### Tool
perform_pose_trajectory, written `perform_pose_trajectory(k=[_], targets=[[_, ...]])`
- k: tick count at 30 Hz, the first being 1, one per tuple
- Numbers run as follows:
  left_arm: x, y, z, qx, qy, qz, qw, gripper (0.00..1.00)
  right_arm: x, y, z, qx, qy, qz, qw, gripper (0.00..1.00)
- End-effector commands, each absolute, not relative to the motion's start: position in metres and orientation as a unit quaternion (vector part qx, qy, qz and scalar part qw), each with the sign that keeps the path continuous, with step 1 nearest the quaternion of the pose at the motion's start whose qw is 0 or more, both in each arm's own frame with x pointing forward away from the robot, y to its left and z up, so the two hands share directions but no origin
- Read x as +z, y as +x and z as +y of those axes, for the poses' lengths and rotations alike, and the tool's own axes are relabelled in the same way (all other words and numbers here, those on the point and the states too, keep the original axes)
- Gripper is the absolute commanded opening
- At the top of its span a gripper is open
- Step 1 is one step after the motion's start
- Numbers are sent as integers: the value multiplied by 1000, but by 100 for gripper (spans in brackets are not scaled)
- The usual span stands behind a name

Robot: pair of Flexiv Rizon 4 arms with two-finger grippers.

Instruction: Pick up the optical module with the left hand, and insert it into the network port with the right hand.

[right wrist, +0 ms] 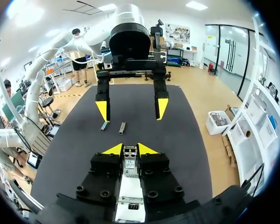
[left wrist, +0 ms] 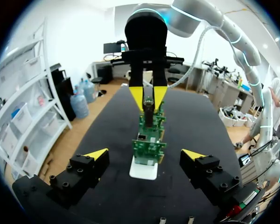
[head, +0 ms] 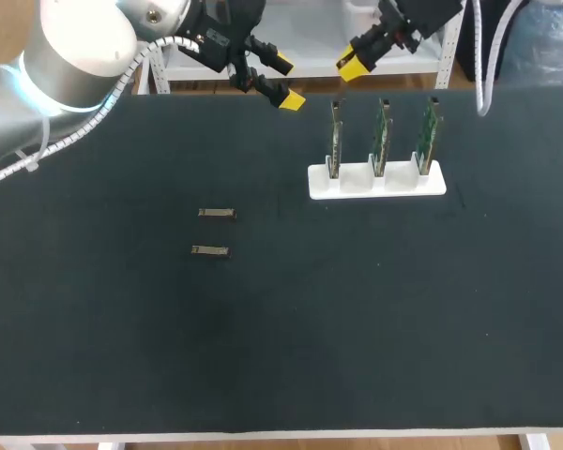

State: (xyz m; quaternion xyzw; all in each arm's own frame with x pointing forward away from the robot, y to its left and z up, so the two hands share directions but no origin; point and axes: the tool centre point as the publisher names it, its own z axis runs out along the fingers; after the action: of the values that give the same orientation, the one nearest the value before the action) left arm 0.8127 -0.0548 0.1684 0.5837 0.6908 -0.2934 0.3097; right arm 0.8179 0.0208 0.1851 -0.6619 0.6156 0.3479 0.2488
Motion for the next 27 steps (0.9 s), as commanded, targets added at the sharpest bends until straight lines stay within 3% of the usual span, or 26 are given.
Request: perform_pose_trajectory(k=[1, 27], targets=[[169, 812, -55, -292, 584, 692, 310, 100, 184, 825, 20, 449, -693, 548, 132, 0], [169, 812, -55, -292, 584, 692, 310, 100, 183, 829, 27, 440, -702, 543, 135, 0]])
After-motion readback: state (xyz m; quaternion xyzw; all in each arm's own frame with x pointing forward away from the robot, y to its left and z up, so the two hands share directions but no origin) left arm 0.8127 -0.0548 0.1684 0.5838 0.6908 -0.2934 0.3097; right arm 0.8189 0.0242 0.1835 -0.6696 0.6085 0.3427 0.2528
